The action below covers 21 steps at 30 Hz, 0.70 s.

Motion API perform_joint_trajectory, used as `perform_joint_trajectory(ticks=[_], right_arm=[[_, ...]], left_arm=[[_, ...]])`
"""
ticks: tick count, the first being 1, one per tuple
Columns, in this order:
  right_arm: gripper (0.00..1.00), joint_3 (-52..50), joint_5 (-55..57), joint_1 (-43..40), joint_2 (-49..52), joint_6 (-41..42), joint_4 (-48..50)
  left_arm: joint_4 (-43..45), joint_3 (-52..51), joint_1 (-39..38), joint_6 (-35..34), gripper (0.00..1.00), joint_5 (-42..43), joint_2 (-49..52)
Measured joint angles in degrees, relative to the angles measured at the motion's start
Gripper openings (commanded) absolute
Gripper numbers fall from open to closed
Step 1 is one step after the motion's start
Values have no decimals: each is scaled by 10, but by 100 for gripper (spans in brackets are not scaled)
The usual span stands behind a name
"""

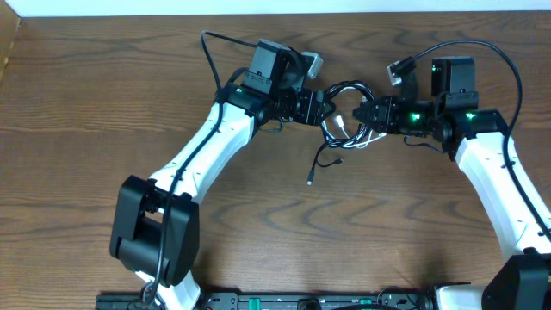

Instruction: Untangle cables

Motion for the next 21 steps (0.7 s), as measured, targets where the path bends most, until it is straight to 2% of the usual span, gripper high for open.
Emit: perform_joint_trajectory(ticks=[2,4,5,7,13,15,18,19,21], right_arm=[[1,0,-16,0,0,-1,0],[1,0,-31,0,0,-2,0],[1,0,-36,0,0,-2,0],[1,0,-41,1,1,-3,0],[1,0,-1,2,3,-7,-14],[4,0,37,3,3,-8,-27],[19,0,86,6,3,-7,-40],[29,0,93,7,3,-10,-41],[41,0,125,5,3,-9,-44]], left_arm=[[4,0,-1,1,51,4,10],[8,0,-1,0,31,6,26],[10,0,-1,2,26,8,32],[14,0,-3,1,8,17,43],[16,0,-2,5,7,23,44],[11,0,4,3,7,26,41],[-2,0,10,-5,7,32,26],[-11,0,13,-6,7,30,15],[-26,0,22,-11,7,21,-6]])
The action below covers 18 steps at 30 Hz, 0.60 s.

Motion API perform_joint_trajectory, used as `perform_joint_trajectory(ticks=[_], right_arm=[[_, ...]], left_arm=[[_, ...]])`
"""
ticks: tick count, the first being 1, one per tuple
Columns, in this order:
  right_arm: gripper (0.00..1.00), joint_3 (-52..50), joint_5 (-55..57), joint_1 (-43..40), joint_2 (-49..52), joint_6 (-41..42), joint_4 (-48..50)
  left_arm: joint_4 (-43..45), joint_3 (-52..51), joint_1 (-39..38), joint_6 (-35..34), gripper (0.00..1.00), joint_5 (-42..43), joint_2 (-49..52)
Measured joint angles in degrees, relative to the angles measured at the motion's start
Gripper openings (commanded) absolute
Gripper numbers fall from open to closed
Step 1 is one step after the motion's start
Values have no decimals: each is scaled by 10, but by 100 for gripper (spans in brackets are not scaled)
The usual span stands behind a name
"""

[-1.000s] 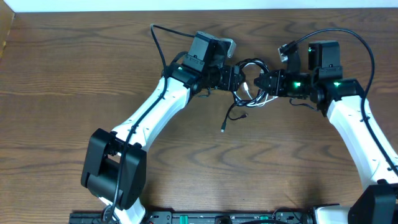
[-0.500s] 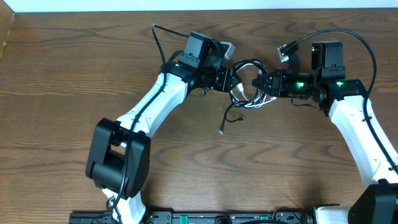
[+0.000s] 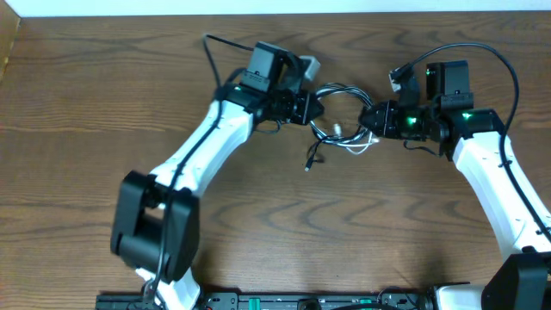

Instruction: Untangle cables

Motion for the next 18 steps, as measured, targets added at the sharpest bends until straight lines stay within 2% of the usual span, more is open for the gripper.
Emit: perform_joint_trajectory(ticks=[2,3,5,9,14,18], right_arm=[[58,0,16,-4,0,-3,2],[63,0,20,-5,0,-3,2],[67,0,21,-5,0,-5,2],[66,0,-6,-5,-6,-9,3],[57,0,-57,2,-33,-22,8],[56,0,-76,29,-41,-25,15]], left_arm=[[-12,0,11,-9,7,-10,-22],[-19,0,16,-13,7,-18,-33],[-29,0,22,-28,7,-37,-49],[-35,0,22,-50,7,-65,-59],[-34,0,20,-73,7,-78,-58],[-34,0,20,-82,7,-81,-58]])
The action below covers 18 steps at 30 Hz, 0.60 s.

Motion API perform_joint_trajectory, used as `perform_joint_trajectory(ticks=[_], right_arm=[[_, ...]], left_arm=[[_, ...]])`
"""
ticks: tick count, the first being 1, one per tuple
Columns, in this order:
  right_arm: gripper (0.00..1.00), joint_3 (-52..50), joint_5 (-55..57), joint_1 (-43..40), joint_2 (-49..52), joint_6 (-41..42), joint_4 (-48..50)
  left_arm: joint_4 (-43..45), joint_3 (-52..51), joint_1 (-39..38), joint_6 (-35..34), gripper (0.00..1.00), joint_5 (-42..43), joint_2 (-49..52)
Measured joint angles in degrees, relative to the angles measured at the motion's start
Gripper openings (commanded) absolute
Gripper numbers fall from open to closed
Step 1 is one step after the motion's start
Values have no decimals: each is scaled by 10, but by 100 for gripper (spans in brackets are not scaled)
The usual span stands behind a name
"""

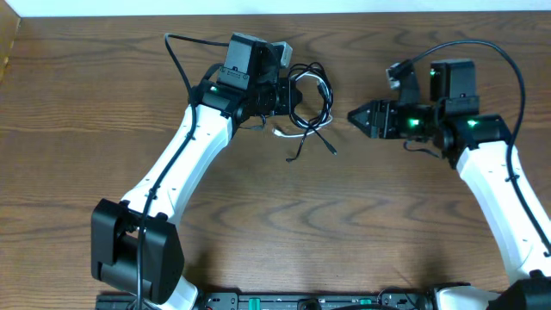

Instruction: Untangle cables

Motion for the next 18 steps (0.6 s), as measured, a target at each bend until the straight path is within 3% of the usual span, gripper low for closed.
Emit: perform_joint_trajectory(ticks=[6,16,18], right_arm=[[54,0,-6,68,34,20,30],[36,0,56,155,115,128,93],[26,0,75,170,123,151,110]], left_arm=[[0,0,0,-3,7,-2,0],[3,0,0,-8,7,-4,0],[4,0,0,-15,7,-4,0]])
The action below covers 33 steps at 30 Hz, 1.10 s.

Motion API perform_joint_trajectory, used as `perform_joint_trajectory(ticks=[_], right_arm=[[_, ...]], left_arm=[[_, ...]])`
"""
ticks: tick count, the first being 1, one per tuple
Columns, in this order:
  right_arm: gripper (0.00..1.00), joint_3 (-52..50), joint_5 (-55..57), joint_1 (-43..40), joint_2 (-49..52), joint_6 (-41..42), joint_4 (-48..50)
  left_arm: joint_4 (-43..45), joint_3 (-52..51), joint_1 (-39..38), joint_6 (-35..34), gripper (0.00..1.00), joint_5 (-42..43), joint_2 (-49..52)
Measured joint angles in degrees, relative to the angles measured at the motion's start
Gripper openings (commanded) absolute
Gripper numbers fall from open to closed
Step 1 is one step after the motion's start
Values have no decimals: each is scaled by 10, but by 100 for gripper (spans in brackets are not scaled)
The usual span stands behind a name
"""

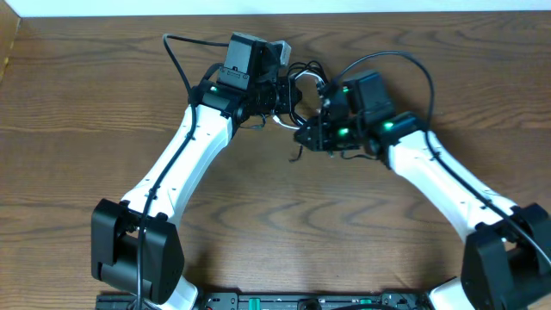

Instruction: Untangle cables

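Note:
A tangle of thin black cable loops (306, 76) with a short white strand (280, 120) lies at the back middle of the table. My left gripper (287, 98) reaches in from the left and is shut on the left side of the bundle. My right gripper (301, 136) has come in from the right and sits low on the bundle's lower right part, hiding the cables there. How its jaws stand does not show from above. A loose black cable end (297, 155) pokes out just below it.
The brown wooden table (86, 172) carries nothing else. Each arm's own black lead arcs over its wrist, one at the left (176, 52) and one at the right (405, 62). A pale wall edge (275, 7) runs along the back.
My right gripper, which stood empty well to the right of the bundle, has moved left and now sits on the tangle's lower right part. The left gripper and the bundle have stayed where they were.
Both grippers first held the tangle between them at the table's middle back. Then they had it stretched a little wider. Then the right gripper was off the cables and the left had the bundle further left. Now the right gripper is back on the bundle.

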Motion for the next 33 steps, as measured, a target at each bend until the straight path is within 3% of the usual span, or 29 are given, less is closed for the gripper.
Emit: perform_joint_trajectory(ticks=[3,13,24,33], right_arm=[[2,0,19,14,11,29,12],[1,0,7,-4,1,48,-3],[1,0,-5,-103,-149,39,-13],[1,0,-4,-104,-129,39,14]], left_arm=[[0,0,0,-2,7,-3,0],[0,0,-2,5,7,-26,0],[-13,0,-2,73,7,-23,0],[-33,0,-2,104,7,16,0]])
